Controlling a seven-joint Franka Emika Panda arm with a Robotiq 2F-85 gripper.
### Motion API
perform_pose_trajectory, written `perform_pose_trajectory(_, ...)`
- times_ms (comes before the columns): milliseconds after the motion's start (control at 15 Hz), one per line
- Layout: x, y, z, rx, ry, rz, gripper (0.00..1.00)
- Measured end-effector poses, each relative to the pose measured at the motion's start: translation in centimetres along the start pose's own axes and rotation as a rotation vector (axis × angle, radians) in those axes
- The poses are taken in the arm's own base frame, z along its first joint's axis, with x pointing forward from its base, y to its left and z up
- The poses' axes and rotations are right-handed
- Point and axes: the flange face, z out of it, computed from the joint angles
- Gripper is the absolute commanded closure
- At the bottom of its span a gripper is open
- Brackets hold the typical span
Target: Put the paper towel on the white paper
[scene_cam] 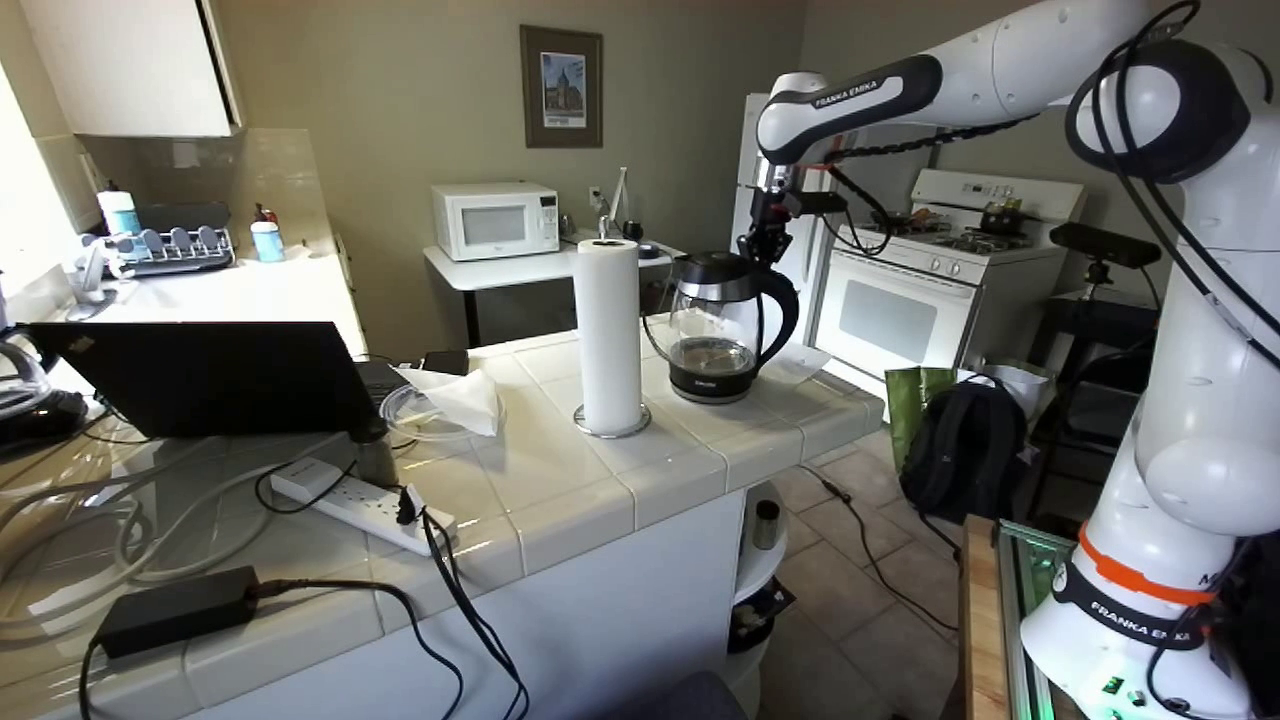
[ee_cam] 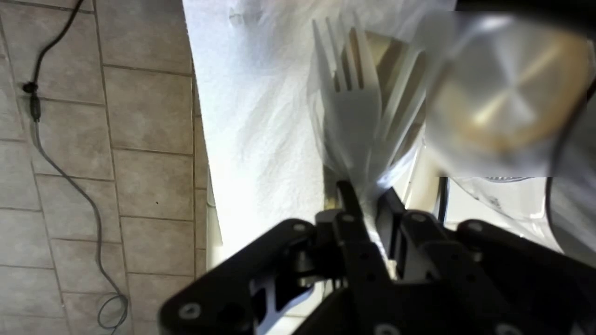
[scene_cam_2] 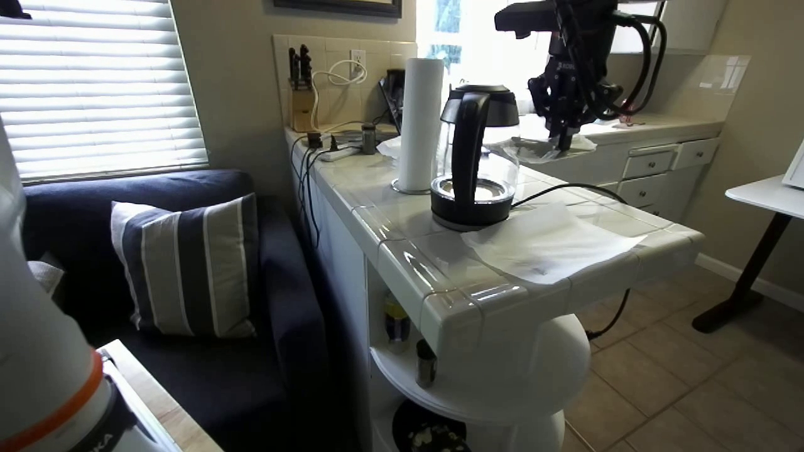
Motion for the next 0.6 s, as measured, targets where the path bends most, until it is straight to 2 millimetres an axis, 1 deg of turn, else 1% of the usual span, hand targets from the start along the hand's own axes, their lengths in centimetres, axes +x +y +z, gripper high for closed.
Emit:
perform_pose_trajectory(200,0.1,0.0,0.0,-0.001,-0.008,0.000,0.96)
perform_pose_trajectory(333,0.6,0.0,0.3,-0.002,-0.034,-0.001,0.96)
perform_pose_trajectory(600,2.2,-0.3,1.8,-0.013,-0.065,-0.006,0.96)
